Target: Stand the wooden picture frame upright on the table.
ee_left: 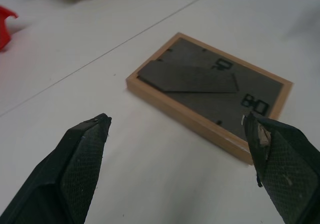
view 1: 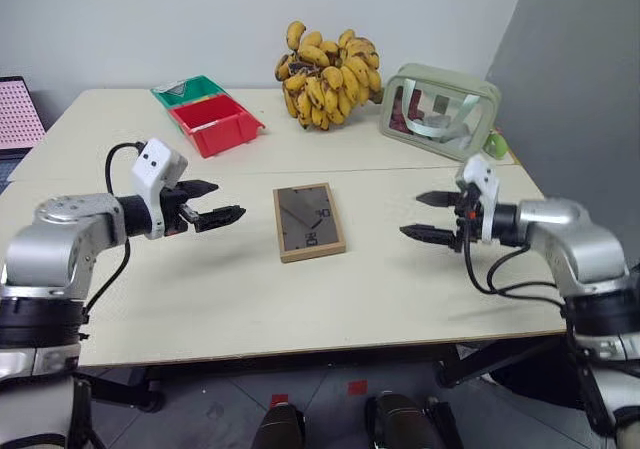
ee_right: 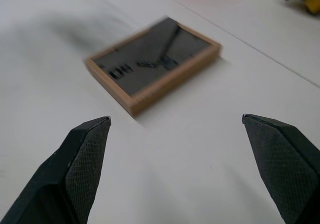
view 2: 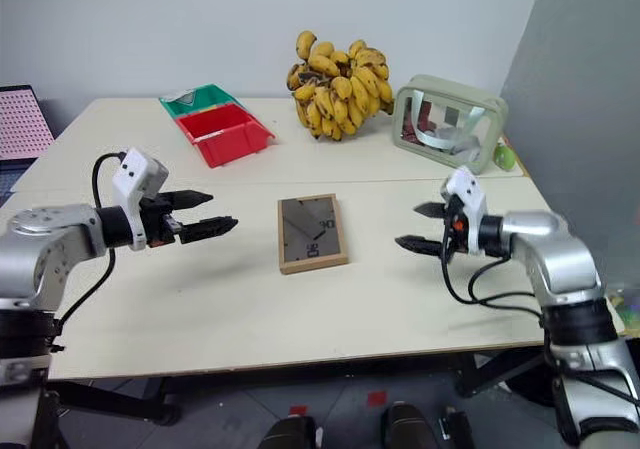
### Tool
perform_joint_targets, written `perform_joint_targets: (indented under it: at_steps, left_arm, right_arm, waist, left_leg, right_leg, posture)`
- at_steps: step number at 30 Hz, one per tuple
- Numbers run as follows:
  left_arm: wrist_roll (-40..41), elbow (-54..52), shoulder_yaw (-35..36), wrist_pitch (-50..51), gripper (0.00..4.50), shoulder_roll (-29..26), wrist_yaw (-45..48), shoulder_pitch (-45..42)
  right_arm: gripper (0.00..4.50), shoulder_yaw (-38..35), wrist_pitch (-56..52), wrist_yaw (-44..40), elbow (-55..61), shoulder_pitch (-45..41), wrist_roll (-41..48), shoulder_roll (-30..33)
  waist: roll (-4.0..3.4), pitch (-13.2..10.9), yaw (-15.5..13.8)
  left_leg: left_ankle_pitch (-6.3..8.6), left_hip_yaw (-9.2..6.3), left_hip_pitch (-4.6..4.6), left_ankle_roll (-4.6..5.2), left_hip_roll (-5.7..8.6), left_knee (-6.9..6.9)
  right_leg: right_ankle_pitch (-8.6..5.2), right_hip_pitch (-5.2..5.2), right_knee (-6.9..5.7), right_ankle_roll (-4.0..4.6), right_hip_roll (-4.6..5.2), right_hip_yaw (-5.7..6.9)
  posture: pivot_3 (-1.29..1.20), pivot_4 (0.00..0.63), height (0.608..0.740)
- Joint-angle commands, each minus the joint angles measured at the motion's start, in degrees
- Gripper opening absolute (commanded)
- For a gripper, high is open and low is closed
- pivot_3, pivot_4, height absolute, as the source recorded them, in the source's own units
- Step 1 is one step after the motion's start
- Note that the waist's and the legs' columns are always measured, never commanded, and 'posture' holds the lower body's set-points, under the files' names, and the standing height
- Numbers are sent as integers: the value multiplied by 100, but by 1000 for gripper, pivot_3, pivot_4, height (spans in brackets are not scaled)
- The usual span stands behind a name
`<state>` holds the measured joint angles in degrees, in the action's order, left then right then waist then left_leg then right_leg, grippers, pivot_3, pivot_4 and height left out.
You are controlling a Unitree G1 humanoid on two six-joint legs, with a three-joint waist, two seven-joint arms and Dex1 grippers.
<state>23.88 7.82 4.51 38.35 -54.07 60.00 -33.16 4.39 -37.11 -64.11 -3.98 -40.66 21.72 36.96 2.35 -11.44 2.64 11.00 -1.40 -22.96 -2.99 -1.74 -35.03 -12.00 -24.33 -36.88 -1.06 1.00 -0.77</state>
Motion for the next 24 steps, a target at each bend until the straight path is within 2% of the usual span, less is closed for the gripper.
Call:
perform_joint_targets:
  at_steps: [1, 5, 9, 10, 11, 12, 14, 17, 18, 24]
  left_arm:
    - [-191, 133, -153, -249, 4500, -152, 322, -113]
    - [-231, 127, 52, -268, 4500, 67, -88, -122]
    - [-390, 375, 466, -446, 4500, 625, -1207, -50]
    - [-440, 473, 567, -577, 4159, 828, -1509, -16]
    - [-546, 578, 621, -789, 4097, 1047, -1853, 50]
    - [-663, 689, 667, -953, 3863, 1262, -2197, 88]
    - [-854, 919, 719, -1097, 3496, 1760, -2944, 32]
    - [-1097, 1284, 634, -1353, 2751, 2496, -3789, -209]
    - [-1144, 1369, 607, -1421, 2676, 2608, -3866, -264]
    - [-1351, 1606, 187, -1461, 1263, 3133, -3866, -391]
  right_arm:
    - [4452, 174, 142, -290, -386, -397, -35, -59]
    - [4452, 149, 347, -66, -782, -606, -155, -284]
    - [4452, 104, 1021, 874, -1561, -760, -666, -770]
    - [4500, 37, 1089, 1167, -1786, -824, -726, -951]
    - [4500, -52, 1162, 1576, -2087, -902, -801, -1160]
    - [4115, -122, 1304, 1975, -2388, -973, -903, -1356]
    - [3823, -88, 1815, 2552, -2921, -1016, -1187, -1692]
    - [3027, 83, 2487, 3005, -3552, -1005, -1545, -2136]
    - [2932, 50, 2524, 3068, -3672, -1024, -1549, -2232]
    - [1311, 95, 2926, 3375, -4328, -1190, -1754, -2876]
  waist:
    - [-1, -1, 0]
    - [1, -1, -19]
    - [1, 0, -69]
    - [1, 0, -73]
    - [1, 0, -75]
    - [1, 0, -67]
    - [2, 1, -67]
    - [3, 2, -91]
    - [4, 2, -100]
    - [4, 3, -86]
  left_leg:
    - [0, 1, -3, 0, 1, 4]
    - [1, 0, -27, 1, 2, 7]
    - [0, 0, -83, 2, 3, -4]
    - [0, 0, -84, 2, 3, -9]
    - [-1, -1, -86, 2, 3, -9]
    - [-1, 2, -83, 2, 3, -10]
    - [-1, 4, -83, 2, 3, -13]
    - [-2, 3, -86, 1, 4, -17]
    - [-2, 3, -87, 1, 6, -17]
    - [-2, 4, -93, 1, 11, -18]
  right_leg:
    - [0, -4, 1, 0, 0, -1]
    - [-2, -23, 3, 1, 2, 1]
    - [22, -86, -12, -40, 1, -1]
    - [23, -86, -14, -42, 0, 0]
    - [24, -87, -13, -43, 0, 0]
    - [25, -85, -15, -45, 1, -3]
    - [31, -85, -16, -49, 1, -7]
    - [34, -84, -16, -51, 2, -7]
    - [35, -84, -15, -52, 3, -8]
    - [45, -84, -14, -51, 6, -10]
  posture:
    - [0, 150, 740]
    - [0, 150, 740]
    - [0, 150, 740]
    - [0, 150, 740]
    - [0, 150, 740]
    - [0, 150, 740]
    - [0, 150, 740]
    - [0, 150, 740]
    - [0, 150, 740]
    - [0, 150, 740]
